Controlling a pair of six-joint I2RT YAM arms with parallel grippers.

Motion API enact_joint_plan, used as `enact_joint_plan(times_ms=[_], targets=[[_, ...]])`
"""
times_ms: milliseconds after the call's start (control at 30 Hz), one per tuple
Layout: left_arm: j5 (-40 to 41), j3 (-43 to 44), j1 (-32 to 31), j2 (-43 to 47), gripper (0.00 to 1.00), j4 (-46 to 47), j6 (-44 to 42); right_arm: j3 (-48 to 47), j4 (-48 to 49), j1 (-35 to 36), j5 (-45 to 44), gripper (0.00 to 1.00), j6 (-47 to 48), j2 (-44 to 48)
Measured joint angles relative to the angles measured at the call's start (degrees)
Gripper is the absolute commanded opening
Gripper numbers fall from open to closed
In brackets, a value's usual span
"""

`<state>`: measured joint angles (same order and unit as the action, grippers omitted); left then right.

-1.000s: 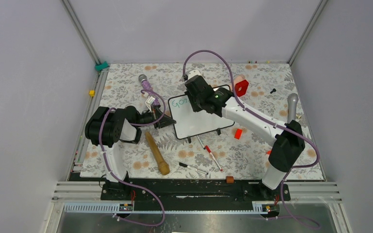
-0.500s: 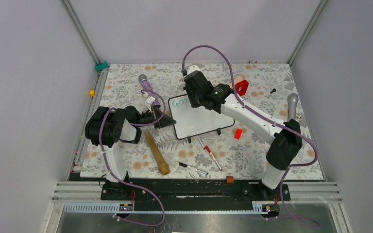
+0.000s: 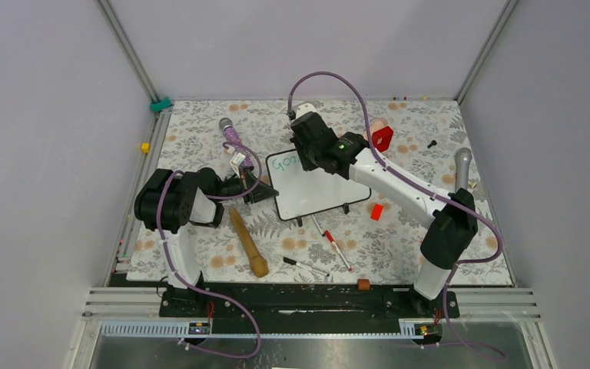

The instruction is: Write a sentence on the whiteboard

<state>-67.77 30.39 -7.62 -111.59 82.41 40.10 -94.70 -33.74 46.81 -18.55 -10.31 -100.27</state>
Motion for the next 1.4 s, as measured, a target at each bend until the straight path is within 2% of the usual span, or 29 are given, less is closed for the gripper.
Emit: enact_joint_plan(times_ms=[933, 1400], targets=[[0.02, 0.00, 0.00, 0.00, 0.00, -0.02, 0.00, 4.07, -0.35, -0.02, 2.19, 0.00, -0.50, 1.86], [0.00, 0.00, 0.00, 0.00, 0.00, 0.00, 0.00, 9.01, 2.86, -0.09, 0.55, 0.00, -0.63, 11.04]])
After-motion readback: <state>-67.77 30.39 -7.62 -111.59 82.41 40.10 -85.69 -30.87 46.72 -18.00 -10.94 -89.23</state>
